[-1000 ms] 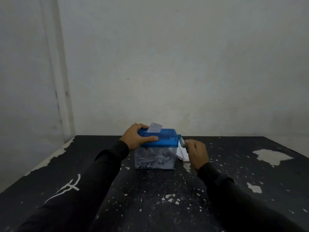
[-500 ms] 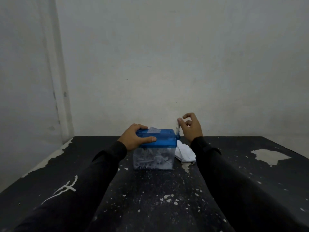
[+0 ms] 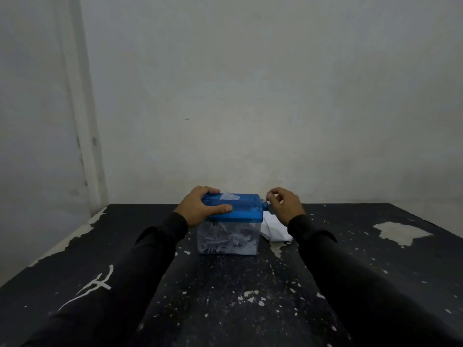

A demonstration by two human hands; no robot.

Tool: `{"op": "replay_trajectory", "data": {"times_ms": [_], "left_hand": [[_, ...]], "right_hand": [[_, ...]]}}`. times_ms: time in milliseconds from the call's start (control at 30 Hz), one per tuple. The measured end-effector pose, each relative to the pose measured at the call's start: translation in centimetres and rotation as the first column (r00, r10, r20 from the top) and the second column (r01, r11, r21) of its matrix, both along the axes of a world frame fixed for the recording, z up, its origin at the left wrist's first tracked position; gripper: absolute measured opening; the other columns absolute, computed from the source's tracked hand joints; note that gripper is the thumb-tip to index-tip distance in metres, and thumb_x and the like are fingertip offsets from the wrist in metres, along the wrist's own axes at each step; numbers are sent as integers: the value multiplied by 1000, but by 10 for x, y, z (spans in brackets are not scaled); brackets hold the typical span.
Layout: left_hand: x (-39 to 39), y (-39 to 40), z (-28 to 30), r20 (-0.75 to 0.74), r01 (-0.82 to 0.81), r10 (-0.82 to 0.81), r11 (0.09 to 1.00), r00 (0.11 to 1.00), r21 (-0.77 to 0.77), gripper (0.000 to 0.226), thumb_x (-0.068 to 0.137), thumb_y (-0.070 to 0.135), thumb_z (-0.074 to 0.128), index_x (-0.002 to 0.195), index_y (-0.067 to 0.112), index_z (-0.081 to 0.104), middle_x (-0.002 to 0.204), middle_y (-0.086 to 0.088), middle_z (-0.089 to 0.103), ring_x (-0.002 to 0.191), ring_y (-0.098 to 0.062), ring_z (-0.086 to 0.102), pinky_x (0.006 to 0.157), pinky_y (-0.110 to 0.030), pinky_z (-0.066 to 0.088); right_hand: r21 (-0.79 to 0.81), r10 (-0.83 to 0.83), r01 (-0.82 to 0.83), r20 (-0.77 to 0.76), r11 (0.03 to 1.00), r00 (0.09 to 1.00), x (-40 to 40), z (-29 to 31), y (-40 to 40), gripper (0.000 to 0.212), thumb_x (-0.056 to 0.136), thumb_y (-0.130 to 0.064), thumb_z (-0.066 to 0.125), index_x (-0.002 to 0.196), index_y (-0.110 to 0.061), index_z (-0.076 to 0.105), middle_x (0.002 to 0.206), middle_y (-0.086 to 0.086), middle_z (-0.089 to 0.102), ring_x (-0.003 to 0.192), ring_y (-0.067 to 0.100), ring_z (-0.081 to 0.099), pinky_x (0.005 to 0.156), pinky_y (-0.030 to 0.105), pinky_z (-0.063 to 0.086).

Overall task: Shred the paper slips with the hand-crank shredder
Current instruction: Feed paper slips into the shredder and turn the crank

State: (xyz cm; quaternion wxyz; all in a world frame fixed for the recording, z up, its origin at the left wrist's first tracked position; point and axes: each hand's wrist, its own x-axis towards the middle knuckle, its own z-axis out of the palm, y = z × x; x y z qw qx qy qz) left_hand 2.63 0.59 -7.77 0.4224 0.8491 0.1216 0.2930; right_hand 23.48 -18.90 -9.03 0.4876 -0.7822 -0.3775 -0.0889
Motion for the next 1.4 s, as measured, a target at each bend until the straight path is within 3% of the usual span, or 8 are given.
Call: {"op": "replay_trajectory", "data": {"times_ms": [233,433,533,600,867,1100,1300,1400], "left_hand": [[1,-3,0,19,-20,21,1000,1000,-7,97,46,78,83,124,24,63,124,3,57,109,-11,61,85,-20,52],[2,-1,0,10,-25,25,1000,1000,-11,92,49,76,85,123,27,61,124,3,57,107,-10,61,82,-18,52],[1,-1,1,-4,-7,7,1000,1000,0,93,50,75,86,125,25,63,125,5,59,107,-8,62,76,-12,52],[3,-3,2,1,-20,20,1000,1000,6,89,55,70,88,126,23,63,124,5,58,106,-8,61,74,-10,51],[2,-1,3,-10,-17,17,999,1000,33,94,49,80,80,124,27,64,123,7,56,108,-7,59,87,-19,50],[1,1,4,-3,-36,36,999,999,40,95,53,77,84,127,23,63,121,7,55,107,-4,57,77,-10,45],[5,0,1,-21,-32,34,996,999,89,83,57,75,84,122,29,63,119,8,54,110,-8,56,95,-26,48],[5,1,1,-19,-41,43,994,999,99,75,65,66,85,125,28,62,119,8,53,109,-7,56,90,-21,47]], "right_hand": [[-189,13,-15,-11,982,1000,-7,-23,-2,31,103,-17,52,72,-21,57,73,-5,58,67,8,53,65,24,39],[-71,10,-15,-62,997,998,-14,-62,-15,37,99,-32,46,76,-11,68,77,7,69,75,24,65,69,39,55],[51,47,-46,-16,998,999,-21,-61,-21,48,87,-46,39,59,-10,55,61,10,62,57,21,54,56,34,44],[155,110,-110,13,982,994,-33,-56,-25,39,86,-43,41,54,-22,46,52,-6,47,51,10,40,52,29,33],[400,257,-243,21,884,966,-53,-30,-30,30,80,-44,43,58,-24,49,51,-11,43,51,1,38,51,16,33],[388,264,-245,4,889,965,-50,-19,-22,38,95,-48,41,67,-24,49,55,-15,45,54,1,38,54,21,34],[347,243,-192,-110,918,964,-37,15,-11,54,108,-41,40,70,-9,60,57,-7,57,56,8,53,58,26,44],[276,205,-156,-159,948,966,-33,31,-6,56,108,-44,39,68,-10,59,44,-13,51,44,-1,46,53,18,38]]}}
